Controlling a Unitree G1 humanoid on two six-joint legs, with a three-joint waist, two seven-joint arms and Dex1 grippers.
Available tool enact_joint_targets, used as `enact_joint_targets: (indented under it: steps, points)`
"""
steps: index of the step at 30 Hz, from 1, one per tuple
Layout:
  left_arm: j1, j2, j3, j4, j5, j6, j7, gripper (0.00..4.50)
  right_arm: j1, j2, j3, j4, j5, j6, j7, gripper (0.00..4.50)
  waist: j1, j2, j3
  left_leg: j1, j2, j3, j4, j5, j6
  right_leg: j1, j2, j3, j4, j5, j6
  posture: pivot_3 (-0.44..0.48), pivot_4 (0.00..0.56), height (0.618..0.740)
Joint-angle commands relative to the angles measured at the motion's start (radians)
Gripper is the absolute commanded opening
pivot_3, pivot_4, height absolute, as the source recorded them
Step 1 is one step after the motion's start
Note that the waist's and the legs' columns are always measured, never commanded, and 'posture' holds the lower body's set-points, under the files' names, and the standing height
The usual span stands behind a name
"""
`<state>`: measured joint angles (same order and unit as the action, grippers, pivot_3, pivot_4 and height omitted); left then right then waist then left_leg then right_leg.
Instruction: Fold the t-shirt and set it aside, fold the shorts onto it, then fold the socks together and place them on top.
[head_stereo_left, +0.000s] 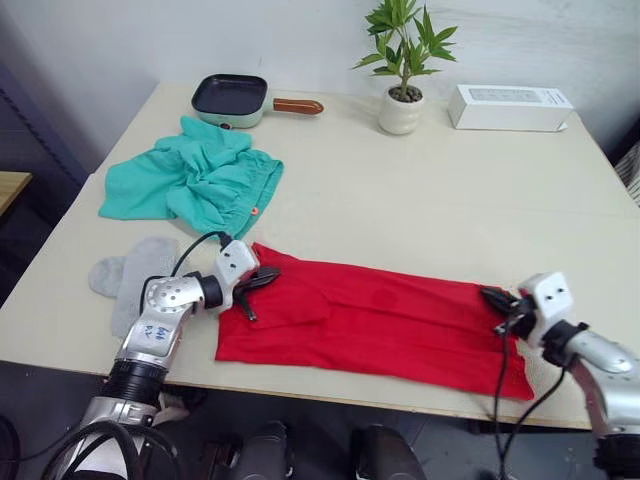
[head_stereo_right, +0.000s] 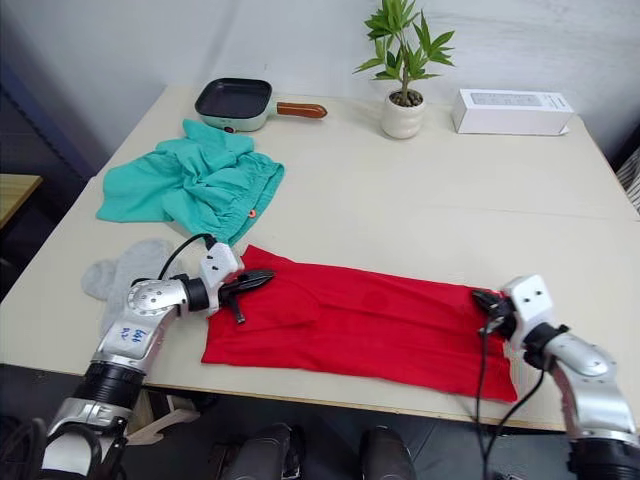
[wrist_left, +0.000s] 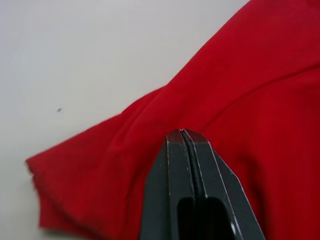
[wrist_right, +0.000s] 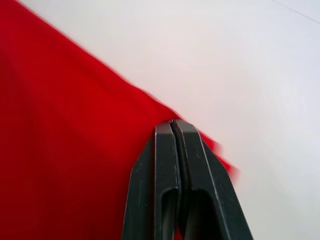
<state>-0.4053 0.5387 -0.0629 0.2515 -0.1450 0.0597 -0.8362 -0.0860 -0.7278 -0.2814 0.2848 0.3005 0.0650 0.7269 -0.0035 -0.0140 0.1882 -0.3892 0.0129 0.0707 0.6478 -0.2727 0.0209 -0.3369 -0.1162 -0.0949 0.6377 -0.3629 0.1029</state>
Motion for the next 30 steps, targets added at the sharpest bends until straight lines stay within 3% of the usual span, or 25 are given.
enact_joint_targets:
  steps: [1,2,5,8,13,17,19,21,30]
  points:
    - [0.025,0.014,0.044,-0.053,-0.122,-0.026,-0.137,0.0,-0.064,-0.084,-0.082,0.042,0.102,0.042,0.144,0.19,-0.001,0.002,0.001,-0.001,0.0,0.001,0.0,0.0,0.0,-0.001,0.0,0.0,0.0,0.0,0.0,0.0,0.15,0.74]
    - [0.027,0.011,0.065,-0.095,-0.18,-0.015,-0.175,0.0,-0.084,-0.117,-0.08,0.035,0.129,0.063,0.214,0.37,-0.002,0.003,0.002,-0.001,0.0,0.001,0.0,0.0,0.0,-0.002,0.0,0.001,0.0,0.0,0.0,0.0,0.15,0.74]
    - [0.034,0.031,0.081,-0.209,-0.287,0.03,-0.277,0.57,-0.191,-0.253,0.003,0.083,0.096,0.099,0.408,1.25,-0.002,0.007,0.005,-0.003,0.001,0.001,0.0,0.0,0.0,-0.003,0.0,0.0,0.0,0.0,0.0,0.0,0.15,0.74]
    - [0.061,0.041,0.075,-0.317,-0.346,0.047,-0.337,1.47,-0.342,-0.322,0.138,0.217,-0.003,0.076,0.548,2.3,-0.004,0.008,0.006,-0.002,0.001,0.003,0.0,0.0,0.0,-0.002,0.0,0.001,0.0,0.0,0.0,0.0,0.15,0.74]
    - [0.094,0.026,0.072,-0.409,-0.417,0.088,-0.365,3.14,-0.572,-0.299,0.315,0.465,-0.165,0.018,0.668,4.07,-0.003,0.009,0.006,-0.002,0.001,0.003,0.001,0.0,0.001,-0.002,0.001,0.002,-0.002,0.0,0.0,0.0,0.15,0.74]
    - [0.089,0.014,0.082,-0.425,-0.447,0.126,-0.349,4.36,-0.705,-0.248,0.408,0.629,-0.253,-0.009,0.755,4.07,-0.002,0.01,0.007,-0.003,0.001,0.004,0.002,0.0,0.001,-0.003,0.001,0.002,-0.002,0.0,0.0,0.0,0.15,0.74]
    - [0.091,0.016,0.083,-0.43,-0.45,0.136,-0.35,4.49,-0.738,-0.235,0.429,0.673,-0.276,-0.022,0.792,4.07,0.0,0.01,0.007,-0.003,0.001,0.004,0.002,0.0,0.001,-0.003,0.001,0.002,-0.002,0.0,0.0,0.0,0.15,0.74]
    - [0.096,0.021,0.085,-0.435,-0.455,0.148,-0.354,4.5,-0.744,-0.233,0.467,0.664,-0.261,-0.003,0.863,3.7,0.001,0.01,0.007,-0.003,0.001,0.003,0.002,0.0,0.001,-0.003,0.001,0.001,-0.002,0.0,0.0,0.0,0.15,0.74]
    - [0.092,0.011,0.091,-0.42,-0.436,0.114,-0.337,4.5,-0.786,-0.244,0.56,0.713,-0.281,-0.008,0.887,0.8,-0.001,0.01,0.007,-0.003,0.001,0.003,0.003,0.0,0.001,-0.003,0.001,0.001,-0.002,0.0,0.0,0.0,0.15,0.74]
